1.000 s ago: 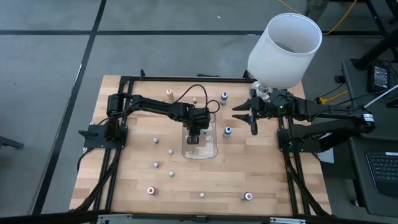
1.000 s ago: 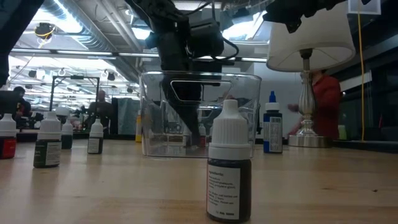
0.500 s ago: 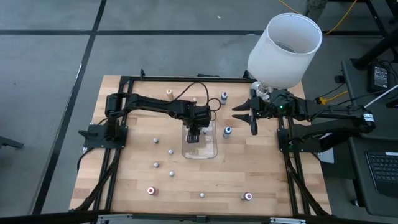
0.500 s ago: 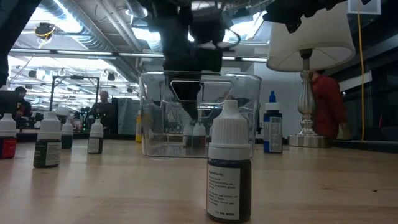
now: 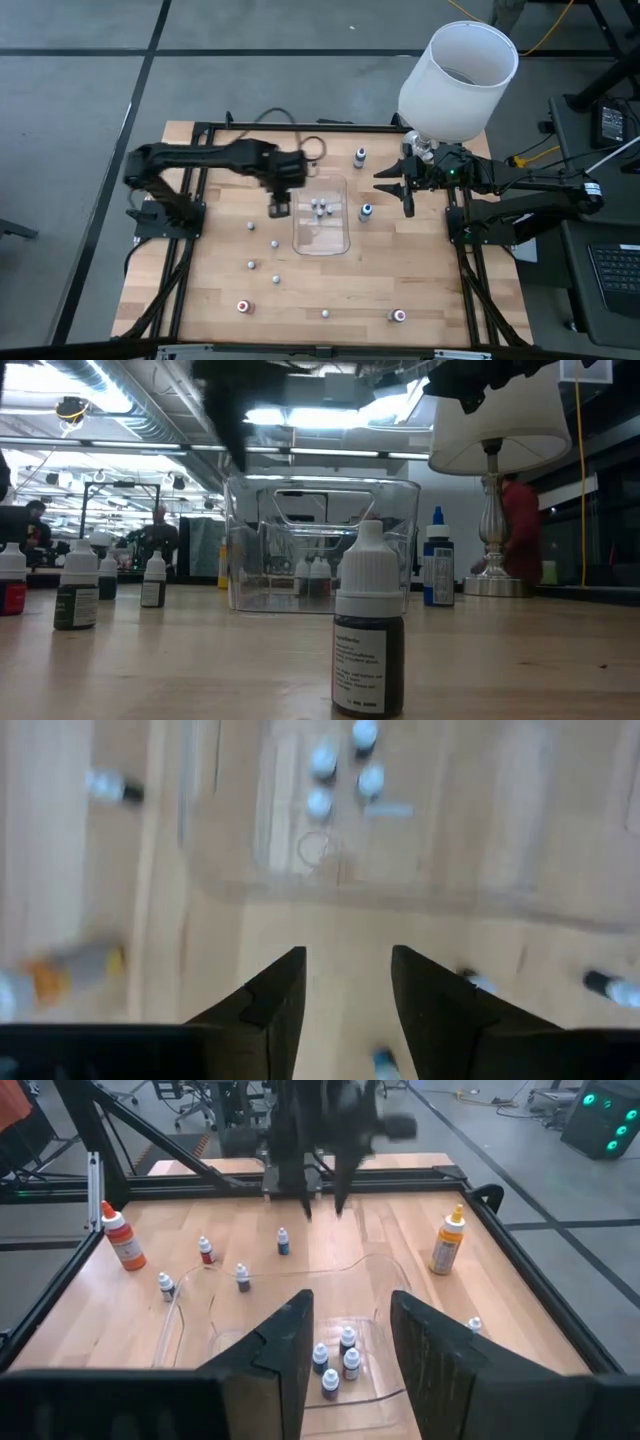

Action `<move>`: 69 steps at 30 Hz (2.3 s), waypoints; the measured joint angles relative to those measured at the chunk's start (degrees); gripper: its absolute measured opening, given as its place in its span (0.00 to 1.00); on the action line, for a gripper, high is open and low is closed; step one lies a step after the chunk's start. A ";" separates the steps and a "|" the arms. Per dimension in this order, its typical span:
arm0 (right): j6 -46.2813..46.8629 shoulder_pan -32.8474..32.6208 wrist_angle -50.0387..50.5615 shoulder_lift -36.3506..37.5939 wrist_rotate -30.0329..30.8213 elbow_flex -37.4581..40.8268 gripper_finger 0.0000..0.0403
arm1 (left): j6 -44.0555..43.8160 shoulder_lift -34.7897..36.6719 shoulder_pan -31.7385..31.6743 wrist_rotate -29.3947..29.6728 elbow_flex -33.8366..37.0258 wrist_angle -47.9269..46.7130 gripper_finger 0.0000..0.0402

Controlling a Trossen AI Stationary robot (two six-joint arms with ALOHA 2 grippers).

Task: Pick & Place food coloring
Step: Put the small blue food coloring into the transparent bin

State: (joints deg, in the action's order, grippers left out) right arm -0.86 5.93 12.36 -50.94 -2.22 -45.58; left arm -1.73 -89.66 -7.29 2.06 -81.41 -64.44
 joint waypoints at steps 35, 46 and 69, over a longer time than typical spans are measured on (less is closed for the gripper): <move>2.07 0.00 -0.52 0.00 0.04 0.00 0.34 | -8.80 37.83 9.86 4.31 34.08 3.40 0.36; 1.90 0.00 -0.20 0.00 0.07 0.00 0.34 | -16.16 37.78 9.84 2.69 39.67 10.74 0.41; 1.90 0.00 0.37 0.00 0.02 0.00 0.34 | -24.53 25.52 9.81 -0.15 50.60 26.22 0.53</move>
State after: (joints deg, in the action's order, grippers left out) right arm 1.04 5.93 12.73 -50.94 -2.20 -45.58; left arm -26.26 -64.14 2.52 1.91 -30.81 -38.22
